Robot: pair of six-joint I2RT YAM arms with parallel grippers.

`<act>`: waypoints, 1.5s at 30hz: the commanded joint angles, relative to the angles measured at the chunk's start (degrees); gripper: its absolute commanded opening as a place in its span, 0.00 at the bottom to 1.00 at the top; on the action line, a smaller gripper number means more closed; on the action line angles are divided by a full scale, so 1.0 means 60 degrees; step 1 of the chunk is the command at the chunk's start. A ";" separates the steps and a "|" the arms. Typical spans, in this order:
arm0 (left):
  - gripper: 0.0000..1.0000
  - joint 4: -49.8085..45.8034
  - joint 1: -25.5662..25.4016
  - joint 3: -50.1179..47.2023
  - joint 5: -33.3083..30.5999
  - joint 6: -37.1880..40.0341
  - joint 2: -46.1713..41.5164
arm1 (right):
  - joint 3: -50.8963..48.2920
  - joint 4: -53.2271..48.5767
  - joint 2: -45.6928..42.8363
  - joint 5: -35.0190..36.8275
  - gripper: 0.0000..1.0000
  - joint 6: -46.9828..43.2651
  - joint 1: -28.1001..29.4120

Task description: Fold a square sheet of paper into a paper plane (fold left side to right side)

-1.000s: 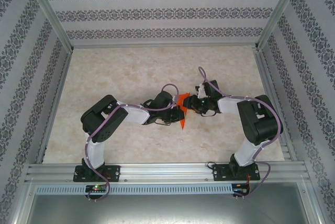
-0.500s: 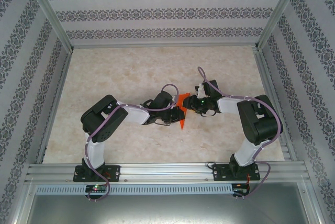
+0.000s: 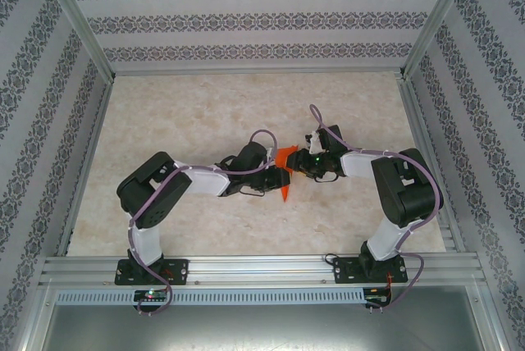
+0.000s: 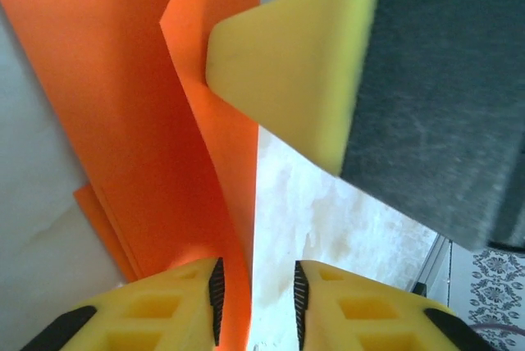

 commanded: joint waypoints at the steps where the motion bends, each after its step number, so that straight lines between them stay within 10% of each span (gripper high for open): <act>1: 0.36 -0.0283 0.0155 -0.0335 -0.0184 0.0293 -0.0714 | -0.0056 -0.0581 0.0422 0.0430 0.44 -0.0234 0.0133; 45: 0.26 0.1076 0.1359 0.1090 0.1426 -0.0465 0.1255 | -0.0099 -0.0610 0.0349 0.0428 0.43 -0.0258 0.0131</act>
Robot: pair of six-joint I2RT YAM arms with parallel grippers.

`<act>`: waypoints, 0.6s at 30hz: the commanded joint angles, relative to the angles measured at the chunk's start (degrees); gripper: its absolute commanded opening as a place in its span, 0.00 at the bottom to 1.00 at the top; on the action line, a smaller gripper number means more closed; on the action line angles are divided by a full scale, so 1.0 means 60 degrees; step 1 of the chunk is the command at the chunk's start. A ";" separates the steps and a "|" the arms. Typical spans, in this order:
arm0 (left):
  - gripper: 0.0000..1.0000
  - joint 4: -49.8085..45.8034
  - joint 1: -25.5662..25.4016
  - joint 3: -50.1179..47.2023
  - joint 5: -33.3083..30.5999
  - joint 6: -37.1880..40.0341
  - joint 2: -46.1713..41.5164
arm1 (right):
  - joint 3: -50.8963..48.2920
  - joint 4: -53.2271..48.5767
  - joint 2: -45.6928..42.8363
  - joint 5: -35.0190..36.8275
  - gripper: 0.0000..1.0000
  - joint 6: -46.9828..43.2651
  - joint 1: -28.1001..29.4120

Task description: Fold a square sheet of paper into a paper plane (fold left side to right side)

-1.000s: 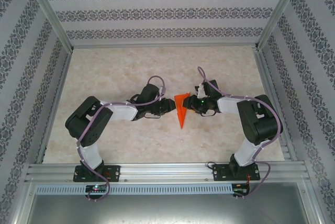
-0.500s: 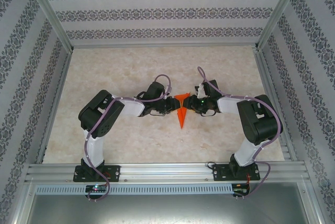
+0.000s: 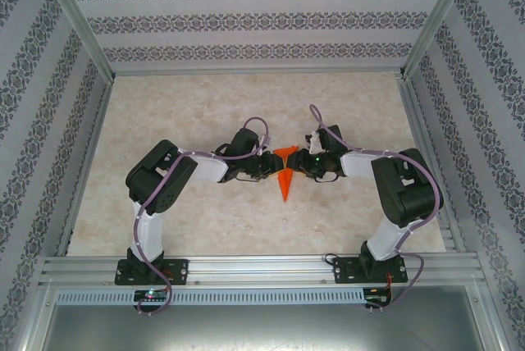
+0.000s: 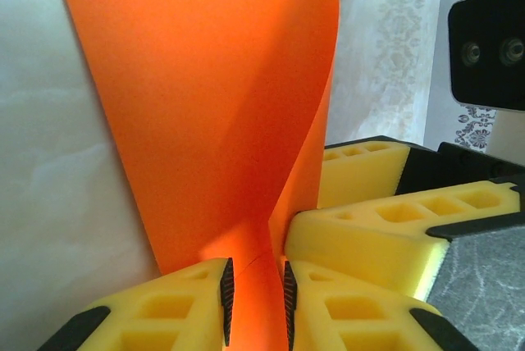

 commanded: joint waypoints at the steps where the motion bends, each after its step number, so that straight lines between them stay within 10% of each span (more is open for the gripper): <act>1: 0.27 0.0656 0.0051 0.0088 0.0116 -0.0149 -0.0064 | -0.0099 -0.0589 0.0349 0.0429 0.43 -0.0210 0.0135; 18: 0.26 0.1001 -0.0074 0.0074 0.0278 -0.0392 0.0058 | -0.0035 -0.0599 0.0378 0.0373 0.41 -0.0197 0.0144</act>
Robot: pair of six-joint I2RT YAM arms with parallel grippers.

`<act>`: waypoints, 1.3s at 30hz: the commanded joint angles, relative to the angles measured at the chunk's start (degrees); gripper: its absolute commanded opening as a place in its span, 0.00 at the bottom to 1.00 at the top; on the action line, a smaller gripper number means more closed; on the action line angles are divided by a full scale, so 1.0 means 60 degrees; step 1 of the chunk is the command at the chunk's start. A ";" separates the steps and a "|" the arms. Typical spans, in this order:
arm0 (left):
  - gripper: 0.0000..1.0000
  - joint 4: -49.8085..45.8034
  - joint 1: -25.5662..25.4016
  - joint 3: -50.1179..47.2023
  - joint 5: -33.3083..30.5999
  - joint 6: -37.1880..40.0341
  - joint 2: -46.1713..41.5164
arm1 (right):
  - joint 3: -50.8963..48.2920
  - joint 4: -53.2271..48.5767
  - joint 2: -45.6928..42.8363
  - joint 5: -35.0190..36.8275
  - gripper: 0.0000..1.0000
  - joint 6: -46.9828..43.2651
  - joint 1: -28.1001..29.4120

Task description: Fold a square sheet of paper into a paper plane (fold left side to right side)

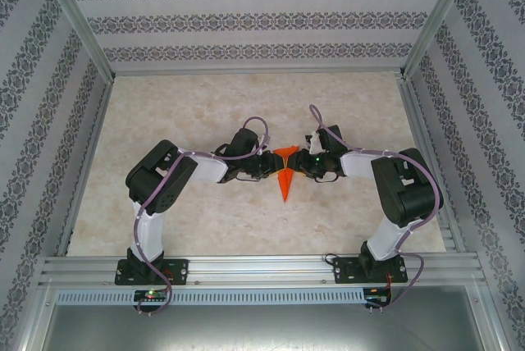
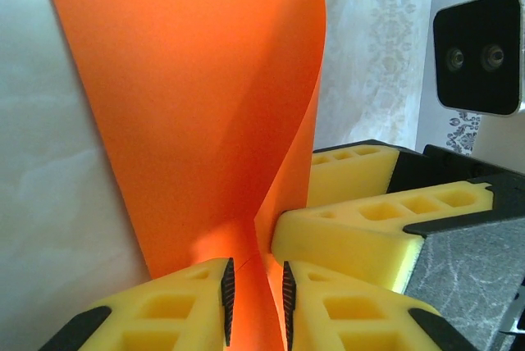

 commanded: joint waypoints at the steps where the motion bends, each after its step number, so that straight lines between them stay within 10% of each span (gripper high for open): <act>1: 0.26 0.0799 -0.0077 0.0136 0.0311 -0.0257 0.0106 | -0.0026 -0.0582 0.0369 0.0335 0.41 -0.0174 0.0143; 31: 0.03 0.0962 -0.0370 0.0291 0.0273 -0.0332 0.0488 | -0.0021 -0.0583 0.0380 0.0372 0.41 -0.0139 0.0181; 39: 0.17 0.0293 -0.0286 -0.0135 -0.0113 0.0127 -0.0362 | -0.0014 -0.0596 0.0378 0.0400 0.41 -0.0135 0.0190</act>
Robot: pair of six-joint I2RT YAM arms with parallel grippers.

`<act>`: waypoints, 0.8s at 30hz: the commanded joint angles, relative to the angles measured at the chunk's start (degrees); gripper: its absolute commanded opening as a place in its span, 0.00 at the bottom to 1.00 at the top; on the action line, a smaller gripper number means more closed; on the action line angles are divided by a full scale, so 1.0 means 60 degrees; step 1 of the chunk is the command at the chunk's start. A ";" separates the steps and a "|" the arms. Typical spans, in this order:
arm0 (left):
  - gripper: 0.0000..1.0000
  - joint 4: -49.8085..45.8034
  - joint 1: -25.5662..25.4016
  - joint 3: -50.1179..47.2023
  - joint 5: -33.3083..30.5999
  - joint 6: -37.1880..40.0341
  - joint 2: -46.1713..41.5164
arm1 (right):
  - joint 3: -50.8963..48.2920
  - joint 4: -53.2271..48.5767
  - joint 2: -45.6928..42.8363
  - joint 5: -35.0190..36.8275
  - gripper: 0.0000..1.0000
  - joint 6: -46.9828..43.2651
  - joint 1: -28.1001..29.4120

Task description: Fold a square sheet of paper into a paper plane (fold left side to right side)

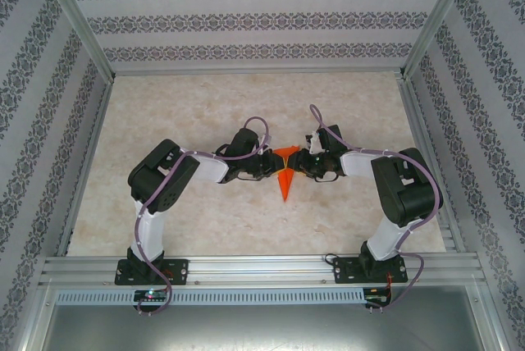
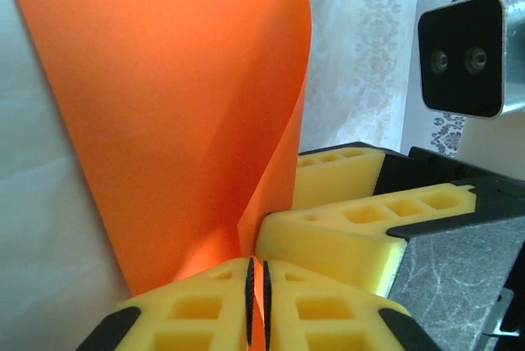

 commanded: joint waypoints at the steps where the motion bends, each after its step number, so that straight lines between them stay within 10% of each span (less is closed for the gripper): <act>1: 0.17 -0.0145 -0.0239 -0.0194 -0.0285 0.0401 -0.0587 | -0.0070 -0.0497 0.0353 0.0321 0.41 -0.0201 0.0185; 24: 0.29 0.1483 -0.0590 -0.1161 -0.0280 -0.0491 -0.0836 | -0.0072 -0.0497 0.0382 0.0320 0.41 -0.0182 0.0189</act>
